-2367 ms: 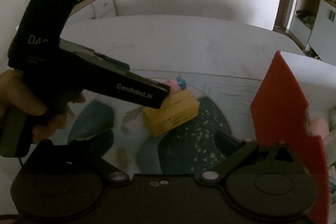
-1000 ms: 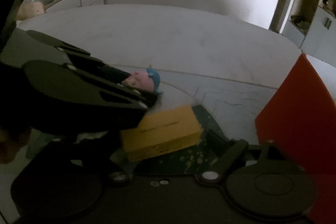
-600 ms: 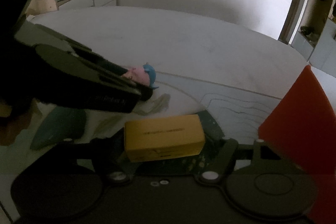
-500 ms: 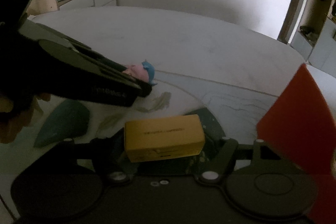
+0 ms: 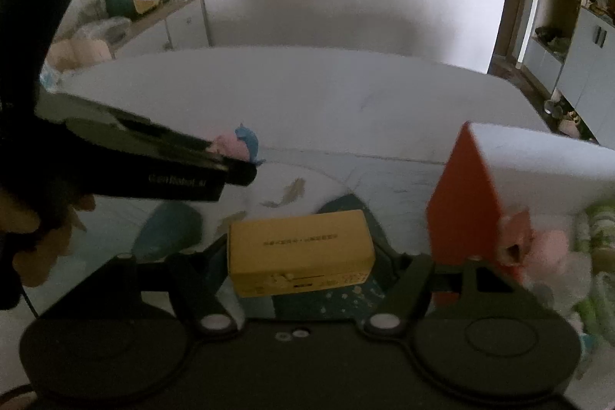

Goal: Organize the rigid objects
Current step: 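Carry the doll figurine and yellow box over the red box with both tools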

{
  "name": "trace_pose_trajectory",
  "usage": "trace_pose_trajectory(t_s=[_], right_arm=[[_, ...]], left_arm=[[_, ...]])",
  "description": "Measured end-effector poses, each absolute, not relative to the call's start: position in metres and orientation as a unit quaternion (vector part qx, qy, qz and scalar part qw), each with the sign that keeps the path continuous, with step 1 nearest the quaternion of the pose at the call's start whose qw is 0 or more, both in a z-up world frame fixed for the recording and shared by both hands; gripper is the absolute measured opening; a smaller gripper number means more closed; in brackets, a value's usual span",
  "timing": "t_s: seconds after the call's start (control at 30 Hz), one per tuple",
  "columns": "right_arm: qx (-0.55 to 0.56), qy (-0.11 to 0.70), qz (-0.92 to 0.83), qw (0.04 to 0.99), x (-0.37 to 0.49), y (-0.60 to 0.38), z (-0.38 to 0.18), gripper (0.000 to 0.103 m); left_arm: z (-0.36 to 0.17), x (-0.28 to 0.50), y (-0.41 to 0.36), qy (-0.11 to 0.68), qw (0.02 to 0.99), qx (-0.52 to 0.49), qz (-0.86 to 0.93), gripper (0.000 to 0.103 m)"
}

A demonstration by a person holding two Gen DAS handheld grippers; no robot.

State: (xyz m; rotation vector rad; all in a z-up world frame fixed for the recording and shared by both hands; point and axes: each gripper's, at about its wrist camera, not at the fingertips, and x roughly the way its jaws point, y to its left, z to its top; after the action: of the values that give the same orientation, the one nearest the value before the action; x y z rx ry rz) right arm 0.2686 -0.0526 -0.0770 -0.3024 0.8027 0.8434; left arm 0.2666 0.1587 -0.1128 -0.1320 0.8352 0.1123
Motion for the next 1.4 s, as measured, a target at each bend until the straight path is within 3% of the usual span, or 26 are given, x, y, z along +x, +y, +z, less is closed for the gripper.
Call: trace_pose_trajectory(t_s=[0.53, 1.4], right_arm=[[-0.104, 0.351, 0.395, 0.843, 0.291, -0.151, -0.020, 0.071], [-0.096, 0.357, 0.367, 0.854, 0.366, -0.280, -0.040, 0.071]], left_arm=[[-0.049, 0.264, 0.074, 0.383, 0.920, -0.067, 0.040, 0.036], [-0.039, 0.372, -0.086, 0.390, 0.921, -0.015, 0.011, 0.036]])
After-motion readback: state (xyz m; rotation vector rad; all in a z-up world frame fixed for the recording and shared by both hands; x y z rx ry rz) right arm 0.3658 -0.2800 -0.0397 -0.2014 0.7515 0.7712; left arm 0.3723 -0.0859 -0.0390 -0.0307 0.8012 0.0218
